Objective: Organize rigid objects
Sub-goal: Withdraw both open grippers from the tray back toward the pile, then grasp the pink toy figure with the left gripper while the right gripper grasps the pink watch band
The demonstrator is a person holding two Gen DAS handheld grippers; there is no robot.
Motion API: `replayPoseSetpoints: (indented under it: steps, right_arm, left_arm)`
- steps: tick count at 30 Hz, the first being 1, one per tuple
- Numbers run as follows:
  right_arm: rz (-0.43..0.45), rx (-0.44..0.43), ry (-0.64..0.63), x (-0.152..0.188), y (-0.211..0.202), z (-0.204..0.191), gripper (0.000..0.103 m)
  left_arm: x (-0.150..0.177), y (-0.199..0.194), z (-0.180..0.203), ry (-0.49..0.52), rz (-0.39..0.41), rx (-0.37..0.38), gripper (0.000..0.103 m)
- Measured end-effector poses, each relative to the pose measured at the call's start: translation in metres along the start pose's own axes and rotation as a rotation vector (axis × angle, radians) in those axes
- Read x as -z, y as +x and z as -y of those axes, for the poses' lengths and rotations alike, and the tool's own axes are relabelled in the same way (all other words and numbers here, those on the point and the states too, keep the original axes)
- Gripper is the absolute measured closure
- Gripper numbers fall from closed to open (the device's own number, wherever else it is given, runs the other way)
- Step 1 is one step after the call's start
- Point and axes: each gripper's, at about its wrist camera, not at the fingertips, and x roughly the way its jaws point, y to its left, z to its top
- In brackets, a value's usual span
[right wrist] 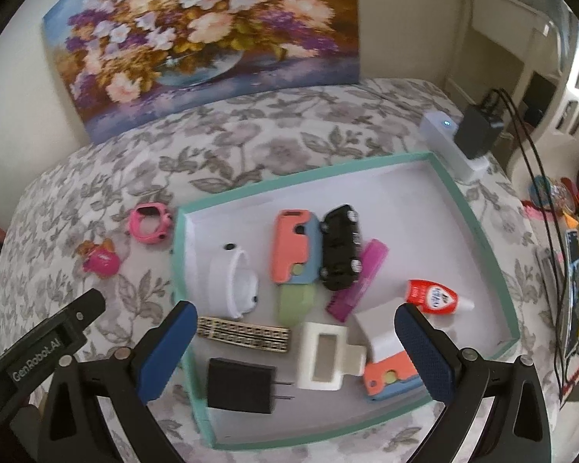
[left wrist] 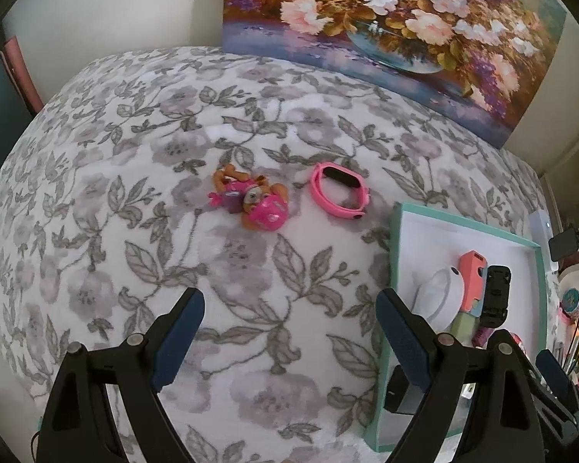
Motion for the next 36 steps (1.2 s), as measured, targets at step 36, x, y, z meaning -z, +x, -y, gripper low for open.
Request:
replayPoseSetpoints:
  steps: [36]
  right_arm:
    - [-0.007,-0.146,-0.061,-0.034,0.036,-0.097,0.0]
  left_arm:
    - [-0.054,0.043,-0.118,-0.192,-0.022,-0.015,0.012]
